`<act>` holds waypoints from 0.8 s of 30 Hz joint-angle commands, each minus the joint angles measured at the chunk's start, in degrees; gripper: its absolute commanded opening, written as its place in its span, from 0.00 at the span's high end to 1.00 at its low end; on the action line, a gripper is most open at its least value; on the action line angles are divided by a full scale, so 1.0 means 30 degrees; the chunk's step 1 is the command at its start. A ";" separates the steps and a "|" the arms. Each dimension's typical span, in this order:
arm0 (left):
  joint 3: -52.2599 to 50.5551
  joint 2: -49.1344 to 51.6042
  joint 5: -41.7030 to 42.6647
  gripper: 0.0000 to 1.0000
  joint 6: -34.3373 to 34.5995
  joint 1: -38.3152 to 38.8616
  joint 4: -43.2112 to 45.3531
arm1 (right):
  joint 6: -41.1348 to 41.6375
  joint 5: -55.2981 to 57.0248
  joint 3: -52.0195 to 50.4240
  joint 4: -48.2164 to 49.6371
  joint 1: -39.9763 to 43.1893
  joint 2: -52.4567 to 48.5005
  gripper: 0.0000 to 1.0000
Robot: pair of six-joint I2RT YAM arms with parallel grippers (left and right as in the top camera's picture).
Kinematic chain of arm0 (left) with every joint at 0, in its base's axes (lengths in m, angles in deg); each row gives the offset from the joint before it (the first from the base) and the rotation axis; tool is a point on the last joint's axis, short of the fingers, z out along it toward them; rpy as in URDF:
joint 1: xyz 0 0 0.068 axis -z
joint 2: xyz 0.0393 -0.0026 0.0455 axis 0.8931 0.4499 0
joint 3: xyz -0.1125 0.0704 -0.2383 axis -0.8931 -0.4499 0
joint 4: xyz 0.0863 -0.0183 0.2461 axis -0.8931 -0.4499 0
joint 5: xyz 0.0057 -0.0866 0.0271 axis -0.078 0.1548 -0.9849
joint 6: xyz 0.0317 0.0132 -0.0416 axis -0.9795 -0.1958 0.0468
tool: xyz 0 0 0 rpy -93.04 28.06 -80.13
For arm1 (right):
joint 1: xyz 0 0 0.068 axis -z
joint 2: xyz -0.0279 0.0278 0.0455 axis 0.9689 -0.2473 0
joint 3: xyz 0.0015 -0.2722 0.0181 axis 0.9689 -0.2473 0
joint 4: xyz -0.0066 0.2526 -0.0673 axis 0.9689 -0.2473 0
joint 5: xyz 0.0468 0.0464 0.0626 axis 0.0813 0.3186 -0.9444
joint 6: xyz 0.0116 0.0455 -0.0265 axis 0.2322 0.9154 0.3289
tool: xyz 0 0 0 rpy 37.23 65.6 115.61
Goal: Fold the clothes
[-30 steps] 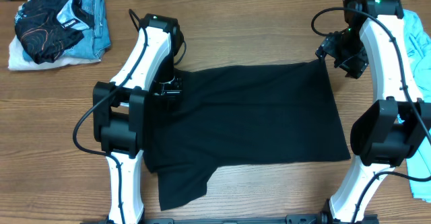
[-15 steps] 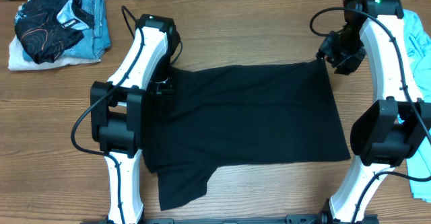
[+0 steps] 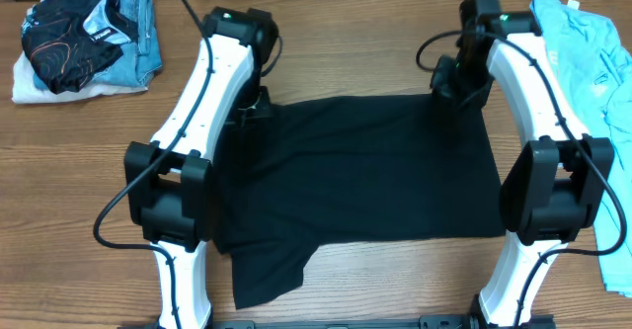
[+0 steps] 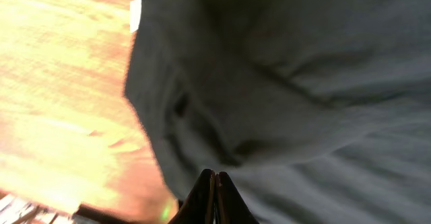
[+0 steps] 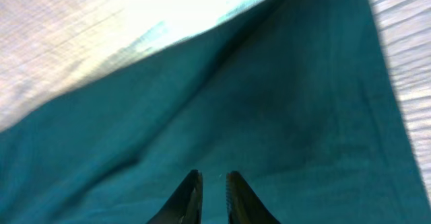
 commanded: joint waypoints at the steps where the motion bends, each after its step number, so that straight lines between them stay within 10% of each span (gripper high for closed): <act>1: 0.0036 0.0656 0.1304 0.96 -0.0335 0.0160 0.0663 | -0.0240 0.0182 -0.1574 0.0838 0.0313 0.0262 0.87; 24: -0.2375 0.3169 0.0874 0.96 -0.0393 -0.1282 0.4226 | 0.0204 0.1763 -0.6324 0.4626 0.2710 0.0204 0.87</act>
